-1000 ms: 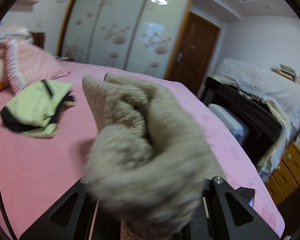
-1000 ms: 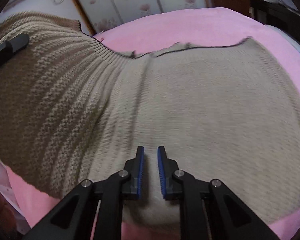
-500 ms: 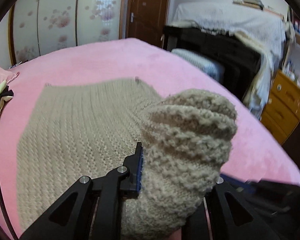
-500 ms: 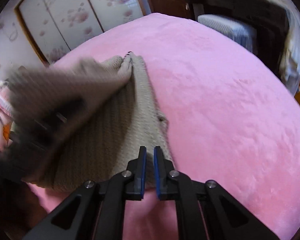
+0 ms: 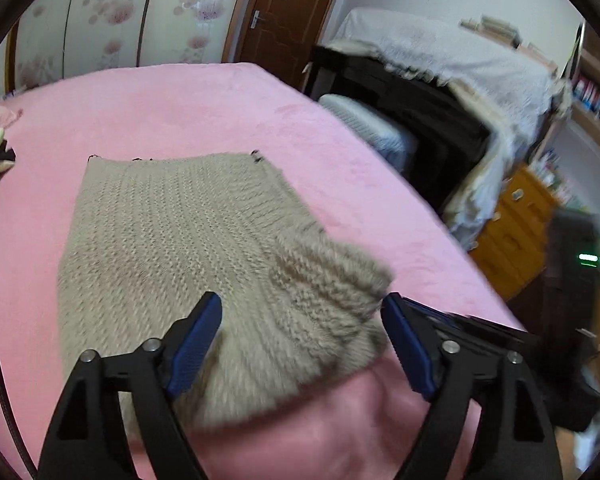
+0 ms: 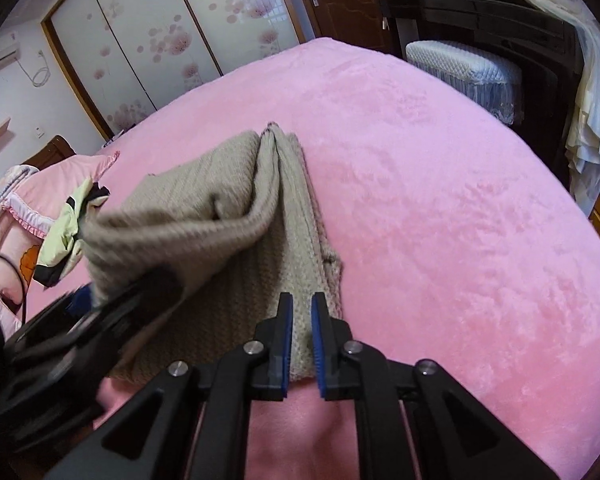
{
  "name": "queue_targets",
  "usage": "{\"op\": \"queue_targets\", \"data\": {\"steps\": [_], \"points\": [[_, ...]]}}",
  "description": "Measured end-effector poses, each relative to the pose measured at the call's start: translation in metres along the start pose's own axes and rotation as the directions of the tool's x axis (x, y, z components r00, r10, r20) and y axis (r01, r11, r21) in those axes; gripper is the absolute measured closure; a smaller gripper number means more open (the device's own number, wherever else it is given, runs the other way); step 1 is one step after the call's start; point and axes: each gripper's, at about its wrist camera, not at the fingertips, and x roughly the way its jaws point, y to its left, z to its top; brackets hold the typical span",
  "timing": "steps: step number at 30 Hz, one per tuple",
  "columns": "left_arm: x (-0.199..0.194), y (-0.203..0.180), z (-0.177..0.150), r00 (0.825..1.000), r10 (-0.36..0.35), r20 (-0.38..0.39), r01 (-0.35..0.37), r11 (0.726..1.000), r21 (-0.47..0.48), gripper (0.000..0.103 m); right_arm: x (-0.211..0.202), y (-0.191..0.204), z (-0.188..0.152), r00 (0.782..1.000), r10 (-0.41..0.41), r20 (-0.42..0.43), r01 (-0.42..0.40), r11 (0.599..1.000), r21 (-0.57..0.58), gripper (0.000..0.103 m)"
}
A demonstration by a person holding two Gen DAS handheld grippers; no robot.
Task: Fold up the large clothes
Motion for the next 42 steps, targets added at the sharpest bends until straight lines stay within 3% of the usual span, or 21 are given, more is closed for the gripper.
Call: {"op": "queue_targets", "data": {"steps": [3,6,7,9,11,14,18,25,28,30,32,33,35,39,42], "points": [[-0.035,0.005,0.006,0.999,-0.009,0.048,0.011,0.999,-0.035,0.017,-0.013,0.0,0.007,1.0,0.001,0.01,-0.001,1.0,0.005,0.093],[-0.058,0.025,0.013,0.992,0.092,0.09,-0.085,0.993,-0.077,0.015,-0.025,0.0,0.015,0.999,0.031,0.01,-0.031,0.999,0.026,0.086],[-0.062,0.032,0.014,0.984,0.147,0.098,-0.139,0.987,-0.083,0.015,-0.027,0.001,0.019,0.999,0.048,0.008,-0.049,0.998,0.033,0.083],[-0.062,0.048,0.014,0.956,0.275,0.097,-0.267,0.96,-0.087,0.015,-0.027,0.004,0.026,0.996,0.085,-0.001,-0.085,0.996,0.037,0.062],[-0.054,0.066,0.011,0.918,0.391,0.066,-0.385,0.918,-0.093,0.015,-0.024,0.011,0.034,0.992,0.125,-0.014,-0.125,0.992,0.034,0.058],[-0.036,0.091,0.004,0.889,0.457,0.005,-0.454,0.884,-0.114,0.015,-0.01,0.019,0.044,0.983,0.177,-0.051,-0.175,0.984,0.043,0.055],[-0.013,0.113,-0.005,0.886,0.461,-0.056,-0.464,0.875,-0.14,0.015,0.022,0.028,0.057,0.965,0.218,-0.144,-0.212,0.976,0.057,0.028],[0.006,0.124,-0.005,0.907,0.415,-0.062,-0.42,0.891,-0.173,0.015,0.085,0.035,0.066,0.939,0.177,-0.296,-0.167,0.984,0.057,0.028],[0.013,0.128,0.002,0.915,0.398,-0.063,-0.403,0.898,-0.178,0.015,0.099,0.033,0.063,0.928,0.19,-0.32,-0.178,0.982,0.068,0.031],[0.015,0.128,0.007,0.919,0.389,-0.065,-0.394,0.901,-0.183,0.015,0.101,0.036,0.061,0.923,0.204,-0.326,-0.2,0.979,0.045,0.053],[0.016,0.129,0.01,0.923,0.379,-0.067,-0.385,0.904,-0.187,0.015,0.098,0.04,0.061,0.923,0.21,-0.321,-0.217,0.976,0.015,0.065],[0.017,0.129,0.011,0.924,0.377,-0.068,-0.383,0.905,-0.188,0.015,0.095,0.043,0.061,0.927,0.212,-0.309,-0.225,0.974,-0.008,0.073],[0.017,0.128,0.015,0.924,0.379,-0.062,-0.383,0.905,-0.186,0.015,0.083,0.052,0.062,0.945,0.184,-0.269,-0.213,0.973,-0.084,0.077],[0.012,0.12,0.021,0.93,0.367,-0.024,-0.365,0.914,-0.178,0.015,0.037,0.067,0.068,0.982,0.167,-0.091,-0.184,0.957,-0.225,0.079],[0.021,0.112,0.019,0.935,0.352,-0.032,-0.352,0.92,-0.17,0.015,0.03,0.06,0.066,0.993,0.113,-0.033,-0.118,0.962,-0.248,0.079]]}}
